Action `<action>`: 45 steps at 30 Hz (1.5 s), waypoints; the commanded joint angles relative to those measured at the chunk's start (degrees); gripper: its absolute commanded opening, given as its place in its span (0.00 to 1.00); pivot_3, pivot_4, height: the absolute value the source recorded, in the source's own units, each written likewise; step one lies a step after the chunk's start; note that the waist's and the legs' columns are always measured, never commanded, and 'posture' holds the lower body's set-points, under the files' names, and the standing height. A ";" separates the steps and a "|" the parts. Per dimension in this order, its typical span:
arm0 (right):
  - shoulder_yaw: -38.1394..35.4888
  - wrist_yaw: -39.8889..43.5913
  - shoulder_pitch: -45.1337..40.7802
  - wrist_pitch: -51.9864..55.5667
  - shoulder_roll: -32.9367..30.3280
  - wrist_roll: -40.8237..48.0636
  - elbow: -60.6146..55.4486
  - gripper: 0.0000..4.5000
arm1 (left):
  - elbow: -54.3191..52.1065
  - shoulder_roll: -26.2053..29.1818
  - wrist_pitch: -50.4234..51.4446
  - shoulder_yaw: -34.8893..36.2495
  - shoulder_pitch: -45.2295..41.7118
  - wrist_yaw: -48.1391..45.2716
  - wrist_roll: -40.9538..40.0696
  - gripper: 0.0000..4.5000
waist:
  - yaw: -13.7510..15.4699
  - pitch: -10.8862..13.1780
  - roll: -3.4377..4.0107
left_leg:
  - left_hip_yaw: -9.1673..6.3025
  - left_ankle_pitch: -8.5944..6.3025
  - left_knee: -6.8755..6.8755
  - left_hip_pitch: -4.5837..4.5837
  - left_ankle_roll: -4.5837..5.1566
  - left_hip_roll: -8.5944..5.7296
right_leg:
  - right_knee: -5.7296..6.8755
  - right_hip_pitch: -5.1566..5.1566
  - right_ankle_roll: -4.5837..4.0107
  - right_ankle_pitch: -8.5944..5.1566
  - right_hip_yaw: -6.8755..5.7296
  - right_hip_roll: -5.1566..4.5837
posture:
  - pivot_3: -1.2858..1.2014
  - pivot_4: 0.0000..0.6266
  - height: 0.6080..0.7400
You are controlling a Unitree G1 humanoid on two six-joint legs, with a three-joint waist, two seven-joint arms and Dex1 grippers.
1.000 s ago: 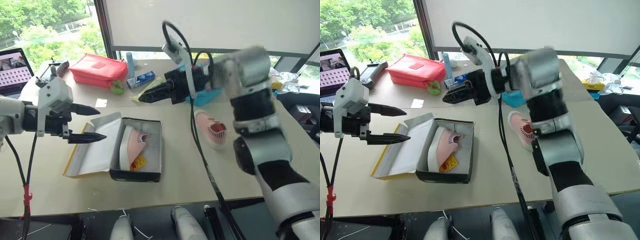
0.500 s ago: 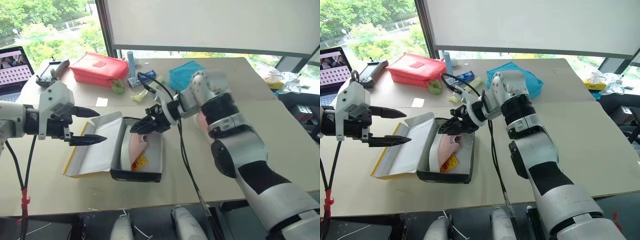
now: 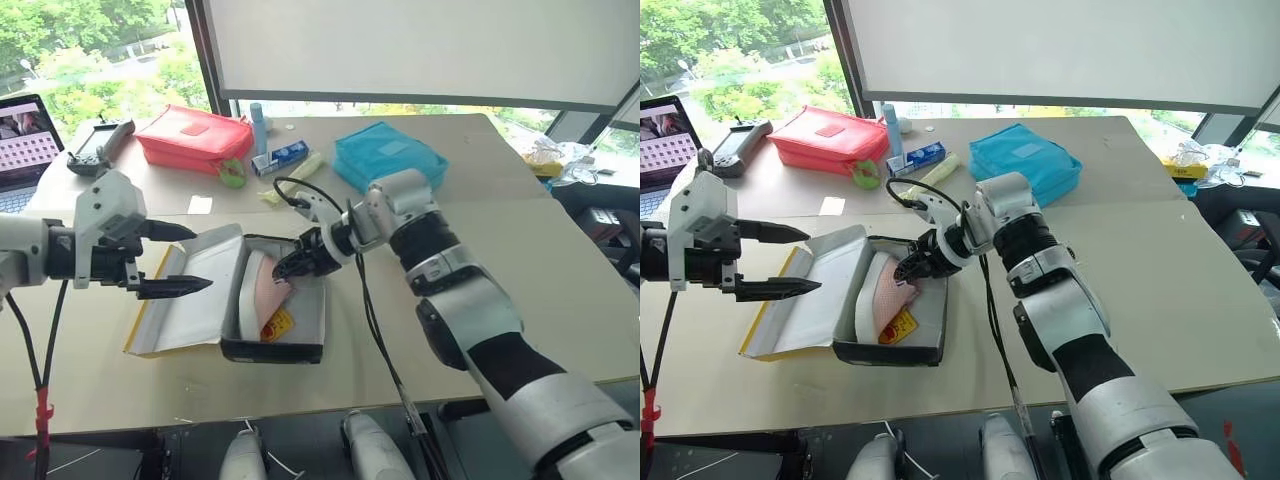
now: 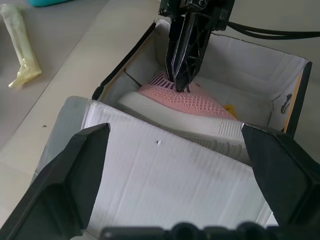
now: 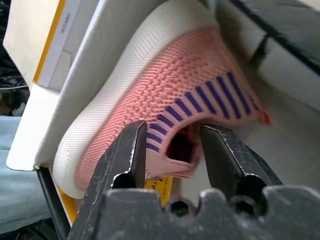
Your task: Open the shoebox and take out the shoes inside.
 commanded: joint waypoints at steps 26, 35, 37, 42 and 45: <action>-30.18 -4.15 -4.86 7.10 0.35 12.58 -1.27 0.01 | 0.52 1.11 -1.70 0.48 -1.99 0.14 0.57 1.00 | 0.20 0.01 0.02 | -0.22 0.00 -0.02 -0.09 0.00 0.00 | -0.18 0.09 -0.02 0.00 -0.23 0.00 | 0.52 0.24 0.88; -38.14 -6.29 -2.75 6.47 -1.65 17.88 -3.78 0.01 | 2.53 0.81 -2.71 -2.32 -5.14 -0.98 1.71 1.00 | 0.28 0.01 0.02 | -0.32 0.00 -0.07 -0.11 0.01 0.00 | -0.32 0.17 -0.03 0.00 -0.35 -0.01 | 0.52 0.24 0.88; -38.49 -6.42 -2.48 6.70 -2.68 18.39 -5.30 0.01 | 2.99 0.67 -2.86 -2.96 -6.00 -1.23 2.05 1.00 | 0.26 0.01 0.02 | -0.32 0.00 -0.08 -0.11 0.01 0.00 | -0.32 0.17 -0.03 0.00 -0.35 -0.01 | 0.52 0.24 0.88; -26.00 0.44 -2.23 2.51 -14.84 14.82 -13.93 0.01 | 3.94 0.37 -3.42 -4.30 -7.51 -1.92 2.52 1.00 | 1.14 0.03 0.05 | -0.32 0.00 -0.07 -0.17 0.00 -0.01 | -0.39 0.16 -0.02 0.00 -0.36 -0.04 | 0.52 0.24 0.88; -14.64 9.79 -3.61 -4.12 -25.60 10.41 -16.47 0.01 | 4.36 -0.02 -3.86 -4.86 -7.70 -2.20 2.91 1.00 | 1.93 0.06 0.10 | -0.31 -0.01 -0.11 -0.20 -0.01 -0.02 | -0.52 0.16 -0.03 -0.02 -0.37 -0.06 | 0.52 0.24 0.88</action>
